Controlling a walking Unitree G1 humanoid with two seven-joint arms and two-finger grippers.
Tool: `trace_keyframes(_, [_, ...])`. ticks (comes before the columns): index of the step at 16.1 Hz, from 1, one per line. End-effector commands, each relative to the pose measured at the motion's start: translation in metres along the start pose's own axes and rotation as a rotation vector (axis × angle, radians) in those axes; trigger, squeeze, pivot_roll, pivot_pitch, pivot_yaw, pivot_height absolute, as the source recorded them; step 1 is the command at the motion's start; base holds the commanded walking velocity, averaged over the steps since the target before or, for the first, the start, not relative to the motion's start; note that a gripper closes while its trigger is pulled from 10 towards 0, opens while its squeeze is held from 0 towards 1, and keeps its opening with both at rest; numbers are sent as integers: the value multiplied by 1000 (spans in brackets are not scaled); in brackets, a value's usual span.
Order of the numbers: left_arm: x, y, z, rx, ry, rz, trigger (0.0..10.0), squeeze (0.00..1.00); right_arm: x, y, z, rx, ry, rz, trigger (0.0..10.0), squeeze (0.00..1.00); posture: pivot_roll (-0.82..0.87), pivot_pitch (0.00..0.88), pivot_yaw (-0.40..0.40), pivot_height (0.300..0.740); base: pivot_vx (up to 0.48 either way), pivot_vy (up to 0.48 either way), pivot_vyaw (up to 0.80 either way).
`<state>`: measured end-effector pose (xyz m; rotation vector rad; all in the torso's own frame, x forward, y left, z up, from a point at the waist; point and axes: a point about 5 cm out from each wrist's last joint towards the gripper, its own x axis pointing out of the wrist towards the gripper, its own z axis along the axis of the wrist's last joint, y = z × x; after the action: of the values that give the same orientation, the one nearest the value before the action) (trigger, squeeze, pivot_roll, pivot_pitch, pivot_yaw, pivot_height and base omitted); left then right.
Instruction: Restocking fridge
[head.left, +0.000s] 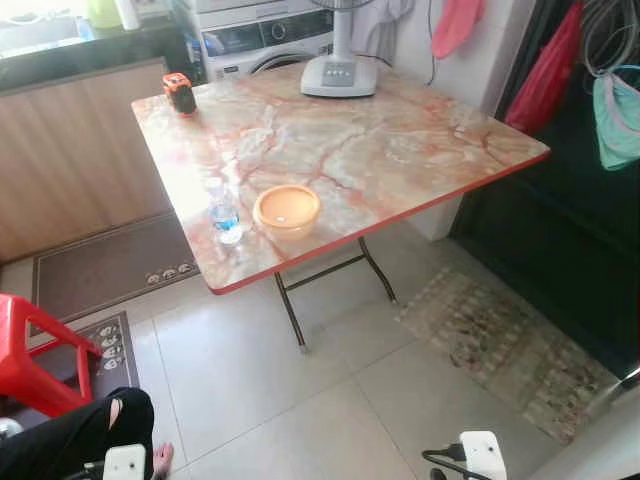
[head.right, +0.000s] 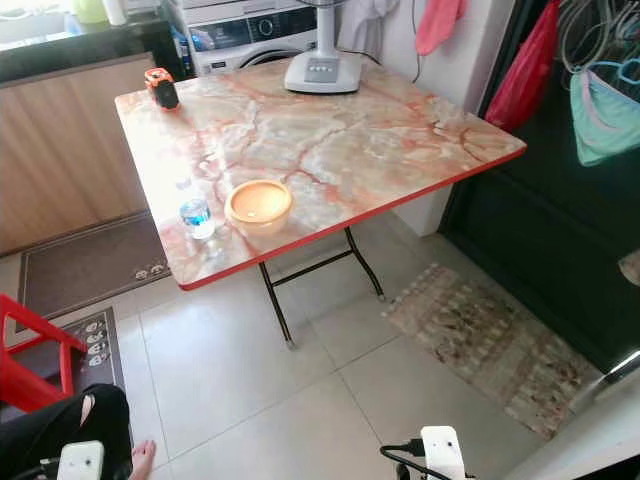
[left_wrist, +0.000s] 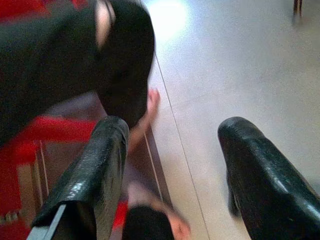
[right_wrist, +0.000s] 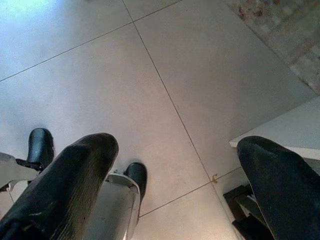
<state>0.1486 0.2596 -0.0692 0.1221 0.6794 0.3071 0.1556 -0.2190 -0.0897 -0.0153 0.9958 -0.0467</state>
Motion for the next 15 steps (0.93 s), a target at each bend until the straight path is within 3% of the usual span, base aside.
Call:
trace_keyframes(1, [4, -2, 24, 42, -157, 36, 10000, 0, -1, -1, -6, 48, 19, -17, 10000, 0, -31, 18, 41, 740, 0, 0, 0])
trace_keyframes(2, [9, -8, 69, 44, -374, 61, 10000, 0, -1, -2, -6, 64, 19, -29, 10000, 0, -31, 16, 36, 740, 0, 0, 0])
trace_keyframes(3, [4, -10, 98, 39, -514, 86, 10000, 0, -1, -4, -6, 77, 18, -38, 10000, 0, -25, 17, 31, 740, 0, 0, 0])
trace_keyframes(5, [-3, -1, 126, 57, -668, 99, 10000, 0, -2, -8, -8, 122, 18, -76, 10000, 0, -9, 13, 16, 740, 0, 0, 0])
trace_keyframes(7, [-9, -5, 146, 94, -769, 86, 10000, 0, -3, -10, -8, 118, 22, -85, 10000, 0, 6, 8, 10, 740, 0, 0, 0])
trace_keyframes(8, [-15, -10, 159, 114, -834, 71, 10000, 0, -3, -11, -7, 97, 23, -79, 10000, 0, 8, 12, 13, 740, 0, 0, 0])
trace_keyframes(9, [-31, -25, 187, 128, -947, 28, 10000, 0, -3, -11, -8, 91, 21, -75, 10000, 0, -1, 7, 19, 740, 0, 0, 0])
trace_keyframes(10, [-48, -46, 210, 87, -1005, -69, 10000, 0, -3, -11, -9, 118, 15, -85, 10000, 0, -9, 6, 25, 740, 0, 0, 0])
trace_keyframes(11, [-51, -49, 214, 80, -1013, -85, 10000, 0, -3, -11, -9, 122, 13, -85, 10000, 0, -14, 6, 33, 740, 0, 0, 0])
trace_keyframes(12, [-66, -62, 229, 40, -1081, -133, 10000, 0, -4, -11, -11, 131, 14, -93, 10000, 0, -23, 12, 40, 740, 0, 0, 0])
trace_keyframes(15, [-78, -81, 248, -37, -1118, -213, 10000, 0, -4, -12, -13, 168, 11, -102, 10000, 0, -28, 10, 43, 740, 0, 0, 0])
